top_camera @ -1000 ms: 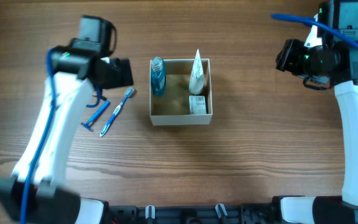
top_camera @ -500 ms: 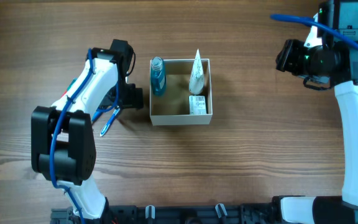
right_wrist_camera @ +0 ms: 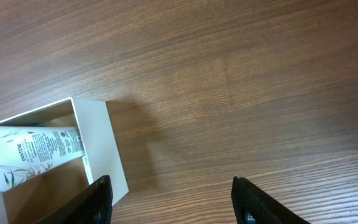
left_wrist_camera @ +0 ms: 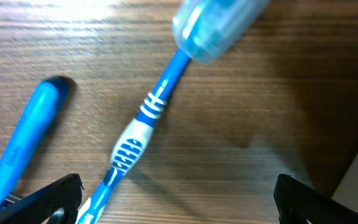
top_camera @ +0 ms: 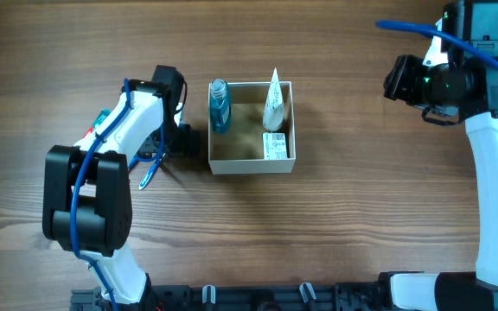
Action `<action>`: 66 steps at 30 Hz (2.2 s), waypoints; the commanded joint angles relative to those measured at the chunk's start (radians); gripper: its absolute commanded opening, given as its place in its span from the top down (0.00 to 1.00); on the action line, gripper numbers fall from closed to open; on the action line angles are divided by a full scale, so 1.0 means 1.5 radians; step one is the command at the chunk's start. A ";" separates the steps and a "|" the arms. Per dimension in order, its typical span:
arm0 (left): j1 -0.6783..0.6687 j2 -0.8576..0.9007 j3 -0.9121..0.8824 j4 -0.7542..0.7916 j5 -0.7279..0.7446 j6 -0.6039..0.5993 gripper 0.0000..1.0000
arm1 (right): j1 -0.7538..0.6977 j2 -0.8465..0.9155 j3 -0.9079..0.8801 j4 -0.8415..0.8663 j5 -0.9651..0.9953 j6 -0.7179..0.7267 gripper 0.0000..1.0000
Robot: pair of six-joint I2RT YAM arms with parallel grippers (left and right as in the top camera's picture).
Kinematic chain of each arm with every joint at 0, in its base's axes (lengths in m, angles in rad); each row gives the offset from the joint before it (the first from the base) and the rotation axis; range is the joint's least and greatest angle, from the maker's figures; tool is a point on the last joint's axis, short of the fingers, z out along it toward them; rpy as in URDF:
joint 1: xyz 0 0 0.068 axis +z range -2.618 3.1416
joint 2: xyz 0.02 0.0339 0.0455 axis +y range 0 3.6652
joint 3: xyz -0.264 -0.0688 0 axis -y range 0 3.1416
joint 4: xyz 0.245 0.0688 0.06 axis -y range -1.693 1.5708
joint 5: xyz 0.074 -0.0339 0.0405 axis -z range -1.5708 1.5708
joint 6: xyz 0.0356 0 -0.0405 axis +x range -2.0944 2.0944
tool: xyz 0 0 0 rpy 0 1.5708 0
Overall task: Pack container
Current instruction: 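Lower the left gripper onto the blue toothbrush and grasp it, then carry the toothbrush into the box and release it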
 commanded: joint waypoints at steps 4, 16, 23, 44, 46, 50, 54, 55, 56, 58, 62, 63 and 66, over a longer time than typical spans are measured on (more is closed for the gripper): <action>0.012 0.010 -0.004 0.007 0.013 0.019 0.01 | -0.002 -0.010 0.001 -0.001 -0.006 -0.006 0.38; 0.012 0.038 -0.004 0.020 0.021 0.022 0.00 | -0.002 -0.010 0.001 -0.008 -0.006 -0.006 0.38; 0.012 0.044 -0.004 0.024 0.034 0.038 0.03 | -0.002 -0.010 0.001 -0.008 -0.006 -0.006 0.38; 0.012 0.044 -0.004 -0.003 0.038 0.035 0.87 | -0.002 -0.010 0.001 -0.008 -0.005 -0.017 0.38; 0.012 0.044 -0.004 -0.003 0.038 0.035 0.90 | -0.002 -0.010 0.001 -0.008 -0.005 -0.017 0.38; 0.012 0.044 -0.004 -0.003 0.038 0.035 0.93 | -0.002 -0.010 0.001 -0.008 -0.005 -0.017 0.38; 0.012 0.043 -0.001 -0.003 0.037 0.026 0.96 | -0.002 -0.010 0.001 -0.008 -0.005 -0.017 0.38; 0.012 0.043 0.003 -0.003 0.032 0.011 0.96 | -0.002 -0.010 0.001 -0.009 -0.005 -0.018 0.38; 0.012 0.042 0.008 -0.006 0.030 -0.002 0.96 | -0.002 -0.010 0.001 -0.009 -0.005 -0.018 0.38; 0.012 0.031 0.027 -0.018 0.031 -0.031 0.96 | -0.002 -0.010 0.001 -0.009 -0.005 -0.018 0.38; 0.010 -0.034 0.079 -0.051 0.036 -0.053 0.96 | -0.002 -0.010 0.001 -0.009 -0.005 -0.019 0.38; 0.008 -0.058 0.089 -0.056 0.035 -0.052 0.96 | -0.002 -0.010 0.001 -0.009 -0.005 -0.019 0.38; -0.002 -0.153 0.098 -0.045 0.036 -0.047 0.96 | -0.002 -0.010 0.001 -0.008 -0.005 -0.019 0.38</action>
